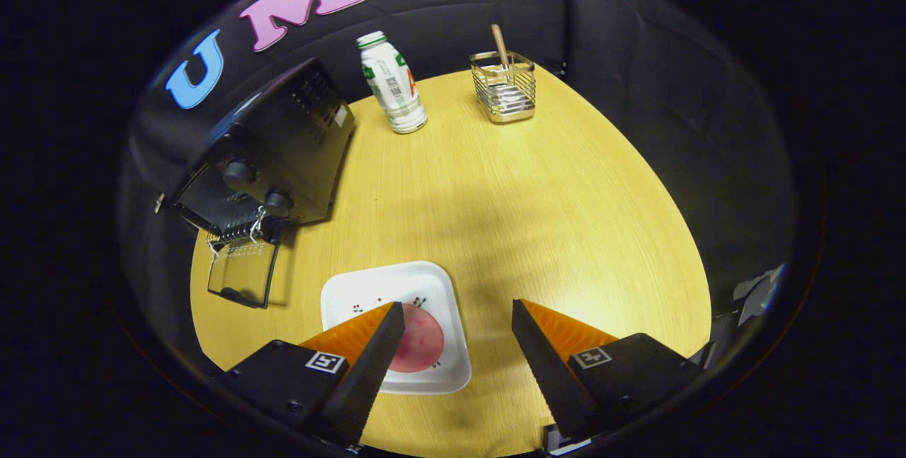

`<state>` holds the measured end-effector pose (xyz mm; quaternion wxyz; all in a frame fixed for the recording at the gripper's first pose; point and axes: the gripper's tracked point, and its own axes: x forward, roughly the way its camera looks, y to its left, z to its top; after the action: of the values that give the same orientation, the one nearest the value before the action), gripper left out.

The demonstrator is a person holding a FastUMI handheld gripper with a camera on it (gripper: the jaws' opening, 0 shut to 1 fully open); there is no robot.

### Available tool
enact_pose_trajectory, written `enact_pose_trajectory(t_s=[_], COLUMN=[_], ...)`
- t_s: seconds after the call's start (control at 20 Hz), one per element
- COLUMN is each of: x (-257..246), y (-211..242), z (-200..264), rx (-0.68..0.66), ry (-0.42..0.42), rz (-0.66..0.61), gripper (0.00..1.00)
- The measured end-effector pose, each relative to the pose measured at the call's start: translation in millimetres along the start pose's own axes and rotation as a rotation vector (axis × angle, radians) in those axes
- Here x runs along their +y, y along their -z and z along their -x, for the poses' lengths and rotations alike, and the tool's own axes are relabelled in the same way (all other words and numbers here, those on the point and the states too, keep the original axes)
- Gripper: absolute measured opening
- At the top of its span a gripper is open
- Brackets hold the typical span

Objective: Open the toaster oven, put the food inside, and close the toaster oven door.

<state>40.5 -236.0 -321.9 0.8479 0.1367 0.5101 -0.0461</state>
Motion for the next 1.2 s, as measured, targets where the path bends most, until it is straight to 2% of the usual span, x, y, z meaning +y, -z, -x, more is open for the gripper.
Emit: enact_pose_trajectory(t_s=[0.25,0.3,0.35,0.5,0.55,0.65,0.8,0.95,1.05,1.2], x=[1,1,0,2,1,-1,-5,-5,-5,-3], y=[6,6,6,5,6,6,13,12,13,18], z=[-27,-31,-35,-42,-44,-44,-43,-37,-40,-39], rx=[0.102,0.113,0.118,0.135,0.143,0.183,0.219,0.211,0.203,0.200], ry=[0.011,0.017,0.024,0.019,0.022,0.025,0.048,0.053,0.059,0.013], rz=[-0.080,-0.092,-0.098,-0.126,-0.153,-0.202,-0.167,-0.053,-0.029,-0.018], gripper=[0.97,0.94,0.83,0.78,0.63,0.50,0.25,0.16,0.11,0.08])
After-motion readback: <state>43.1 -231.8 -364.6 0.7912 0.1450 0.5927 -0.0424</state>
